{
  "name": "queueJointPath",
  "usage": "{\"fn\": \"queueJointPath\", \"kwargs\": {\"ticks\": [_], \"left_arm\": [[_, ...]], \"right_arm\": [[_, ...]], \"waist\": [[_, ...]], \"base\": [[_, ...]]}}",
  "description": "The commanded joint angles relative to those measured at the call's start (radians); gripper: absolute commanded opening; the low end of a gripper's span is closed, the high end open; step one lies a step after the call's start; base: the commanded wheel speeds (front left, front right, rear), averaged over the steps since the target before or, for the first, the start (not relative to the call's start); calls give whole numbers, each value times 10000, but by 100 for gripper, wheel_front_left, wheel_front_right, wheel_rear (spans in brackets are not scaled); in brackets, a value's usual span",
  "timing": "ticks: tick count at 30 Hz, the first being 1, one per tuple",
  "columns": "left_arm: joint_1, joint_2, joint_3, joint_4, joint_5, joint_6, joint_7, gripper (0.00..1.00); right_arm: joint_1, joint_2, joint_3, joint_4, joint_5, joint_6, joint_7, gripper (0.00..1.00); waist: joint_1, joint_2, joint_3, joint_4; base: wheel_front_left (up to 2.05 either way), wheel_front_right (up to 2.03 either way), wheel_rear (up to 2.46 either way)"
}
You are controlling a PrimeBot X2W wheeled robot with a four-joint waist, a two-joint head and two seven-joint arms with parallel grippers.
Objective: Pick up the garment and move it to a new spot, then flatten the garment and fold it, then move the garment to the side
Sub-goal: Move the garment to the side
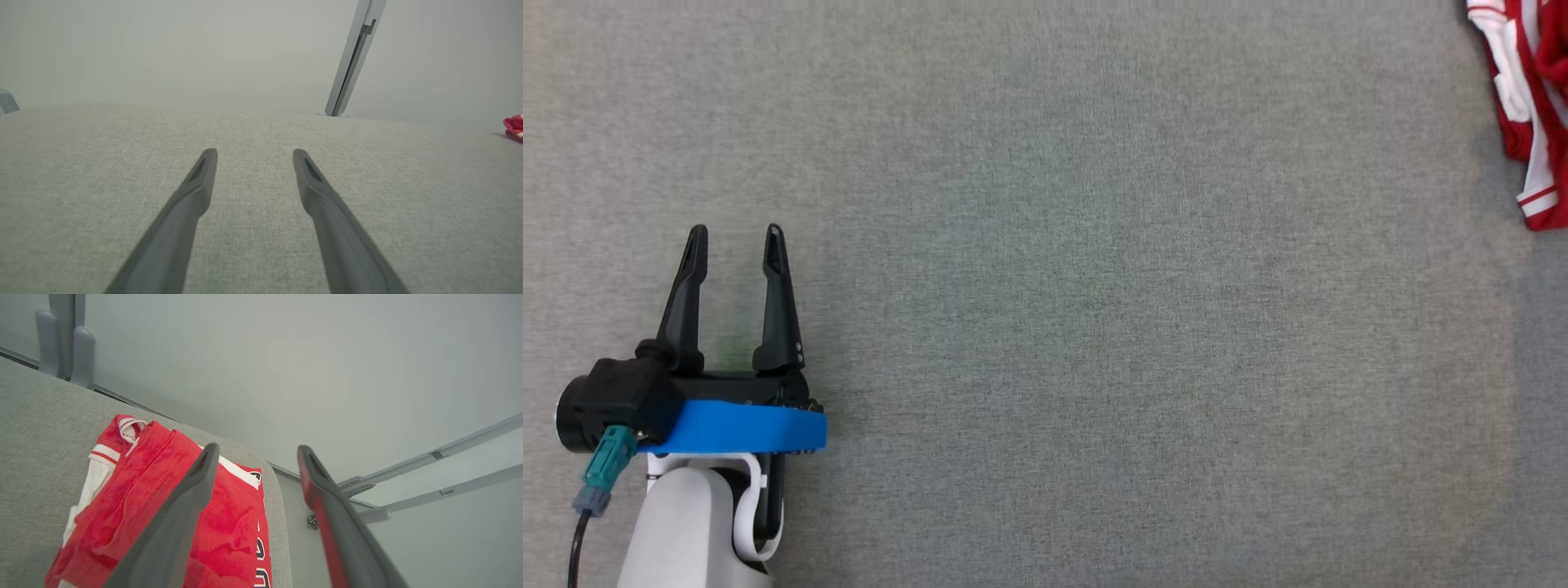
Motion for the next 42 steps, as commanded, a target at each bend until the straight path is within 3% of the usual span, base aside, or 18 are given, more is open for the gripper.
{"fn": "queueJointPath", "kwargs": {"ticks": [1, 10, 22, 31, 42], "left_arm": [[180, -24, 100, 71, -2, -21, -43, 100], [839, -155, 462, 303, 126, -11, -41, 100], [2039, -212, 773, 541, 372, 113, -41, 100], [2505, -220, 809, 581, 389, 205, -41, 100], [2631, -171, 685, 520, 424, 259, -41, 100]], "right_arm": [[242, 248, -112, -139, -147, -2, -276, 100], [1051, 1556, -214, -295, -273, -2, -1916, 100], [2901, 3859, 394, -234, 273, -2, -4079, 100], [4715, 5016, 306, -908, 643, -2, -4607, 100], [7097, 6155, -827, -2709, 448, -1, -4374, 100]], "waist": [[0, 0, -269, -16], [0, 0, -1592, 11], [0, 0, -3432, -29], [0, 0, -4097, -118], [0, 0, -4428, -382]], "base": [[0, 0, 0], [0, 0, 0], [0, 0, 0], [0, 0, 0], [0, 0, 0]]}}
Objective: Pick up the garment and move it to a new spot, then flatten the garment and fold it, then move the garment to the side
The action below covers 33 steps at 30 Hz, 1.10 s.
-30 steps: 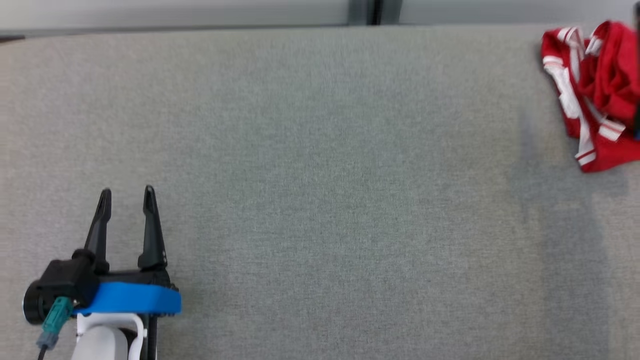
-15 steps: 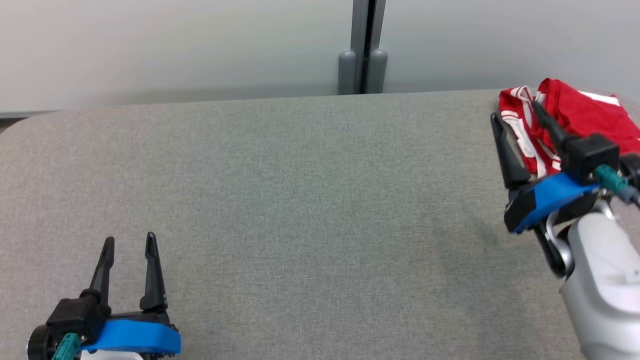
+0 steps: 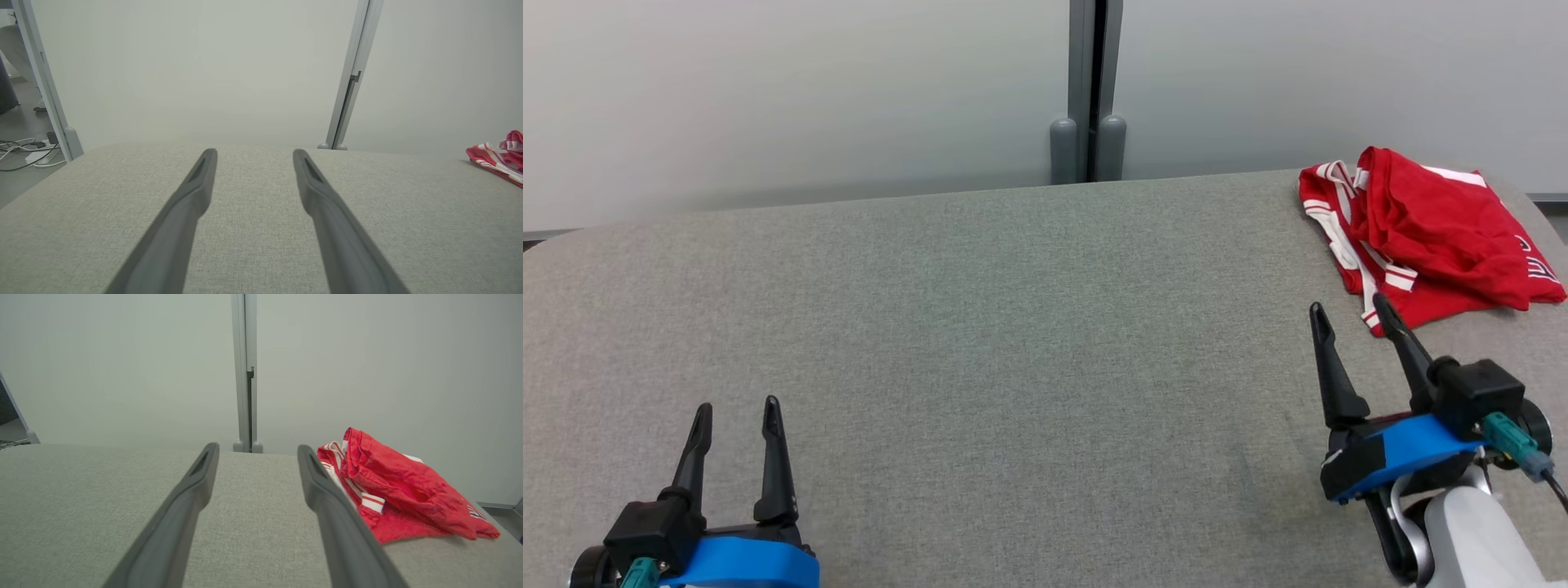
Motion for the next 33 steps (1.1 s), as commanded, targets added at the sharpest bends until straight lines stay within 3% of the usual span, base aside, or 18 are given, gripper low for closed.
{"fn": "queueJointPath", "kwargs": {"ticks": [1, 12, 28, 29, 33], "left_arm": [[-3, 75, 14, -19, 22, 36, -41, 100], [26, 188, -63, 3, -54, 107, -33, 100], [99, 255, -180, -155, -119, 307, 89, 100], [19, 198, -173, -61, -173, 261, 92, 0], [12, 113, -104, 249, -495, 249, 249, 0]], "right_arm": [[372, 143, -108, -284, -44, 1, 79, 100], [1871, 653, -179, -1908, -227, 1, 676, 100], [1985, 670, -116, -1717, 137, 1, 624, 100], [1952, 654, -123, -1707, 58, 0, 688, 0], [2004, 665, -143, -1438, 370, 0, 751, 0]], "waist": [[1, 0, -43, -72], [1, 0, -143, -301], [1, 0, -192, -222], [2, 0, -194, -224], [2, 0, -201, -213]], "base": [[0, 0, 0], [0, 0, 0], [0, 0, 0], [0, 0, 0], [0, 0, 0]]}}
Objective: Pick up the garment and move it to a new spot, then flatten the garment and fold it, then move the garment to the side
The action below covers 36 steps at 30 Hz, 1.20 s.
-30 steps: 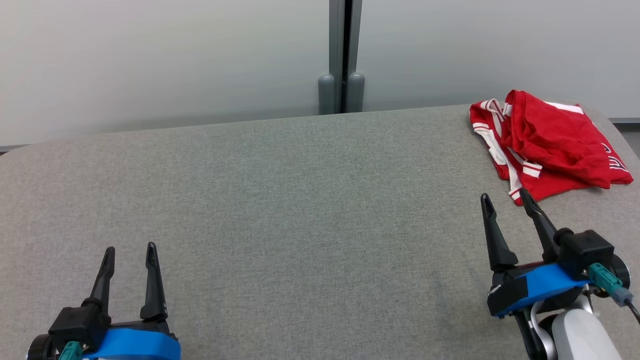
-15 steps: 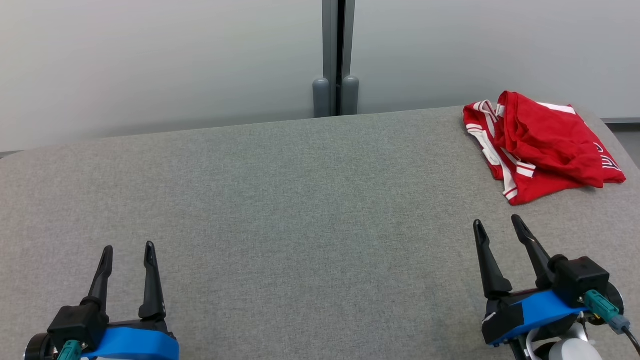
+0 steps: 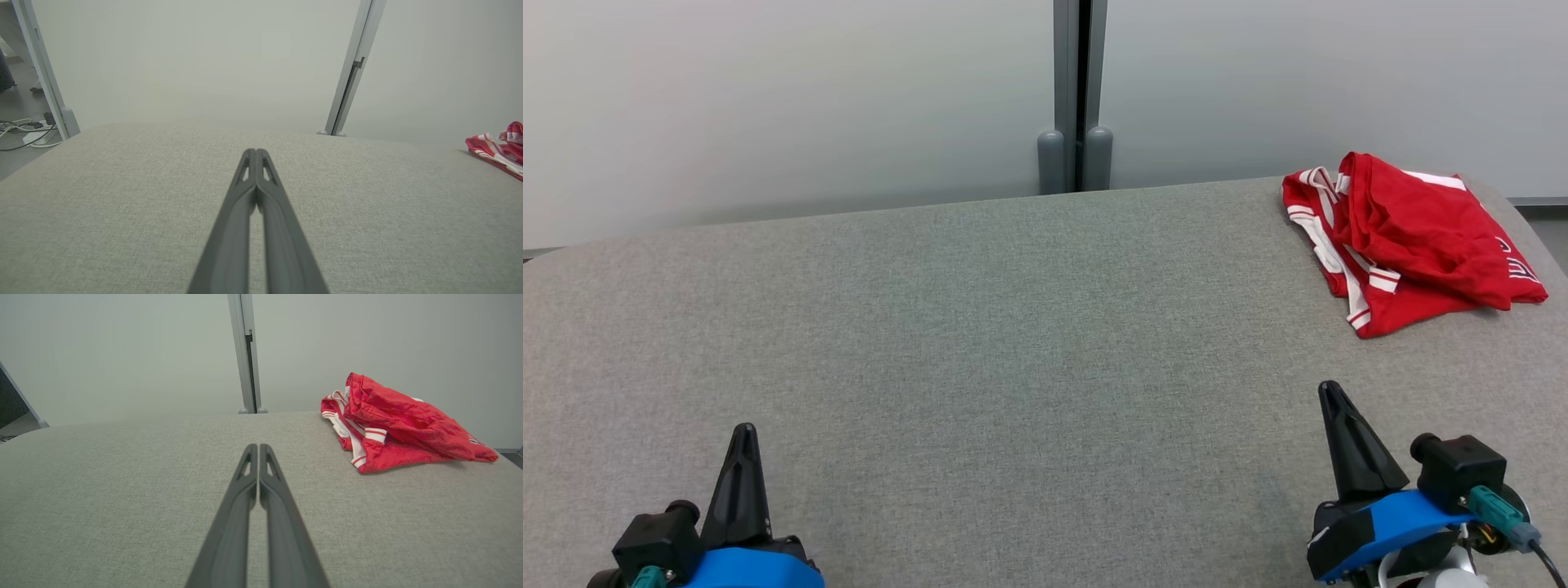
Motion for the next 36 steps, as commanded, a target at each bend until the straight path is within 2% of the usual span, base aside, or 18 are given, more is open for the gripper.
{"fn": "queueJointPath", "kwargs": {"ticks": [1, 11, 36], "left_arm": [[-173, 21, 108, -17, -448, -19, 175, 0], [-305, -55, 180, -54, -2337, -87, 638, 0], [-593, -216, 356, -88, -6026, -226, 1548, 0]], "right_arm": [[-56, -4, -41, -61, 515, 0, 76, 0], [-106, -4, -206, 9, 2491, 0, 410, 0], [-231, -6, -521, 171, 6367, 1, 1053, 0]], "waist": [[0, 0, -7, 12], [0, 0, -40, 73], [0, 0, -120, 218]], "base": [[0, 0, 0], [0, 0, 0], [0, 0, 0]]}}
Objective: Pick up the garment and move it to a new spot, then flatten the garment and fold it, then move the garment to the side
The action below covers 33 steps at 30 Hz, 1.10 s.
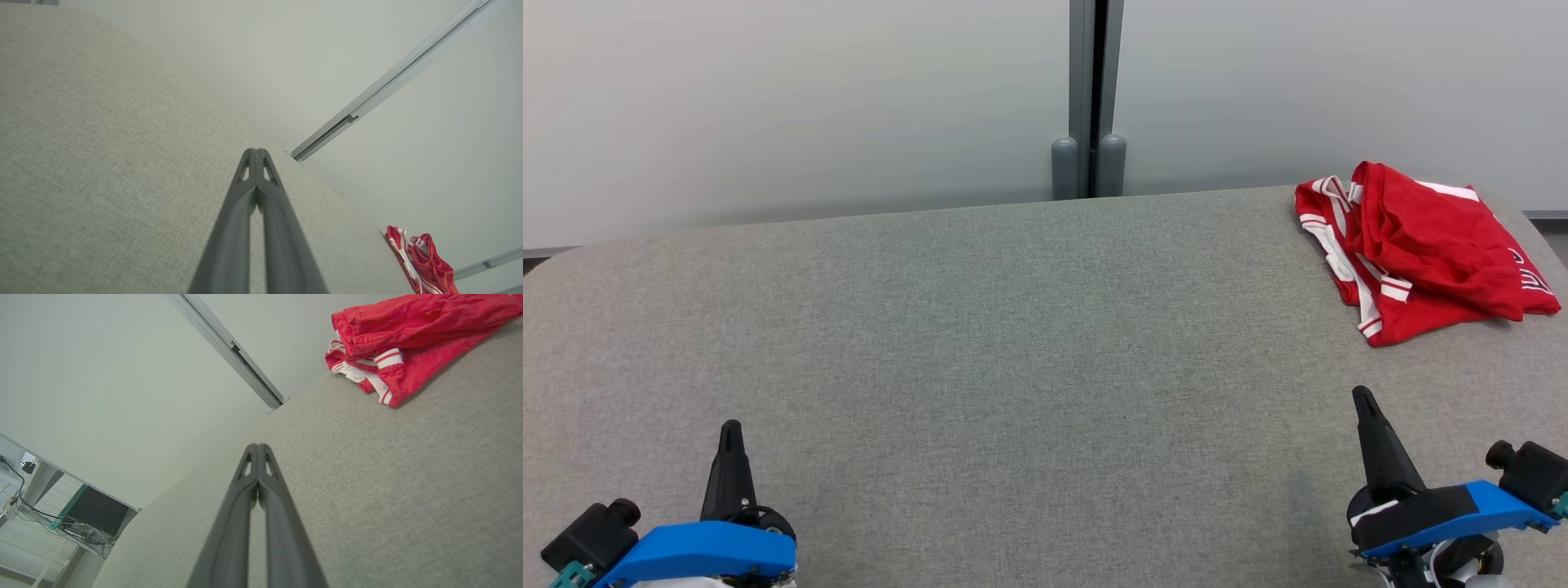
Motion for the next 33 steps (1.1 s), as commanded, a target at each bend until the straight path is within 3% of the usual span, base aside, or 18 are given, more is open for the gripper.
{"fn": "queueJointPath", "kwargs": {"ticks": [1, 33], "left_arm": [[-263, 11, 100, -147, -316, -52, 73, 0], [-565, -139, 304, -133, -3946, -198, 1022, 0]], "right_arm": [[-238, -15, -68, -84, 360, 2, 44, 0], [-364, -17, -380, 87, 4186, 3, 692, 0]], "waist": [[0, 0, -4, 7], [0, 0, -111, 200]], "base": [[0, 0, 0], [0, 0, 0]]}}
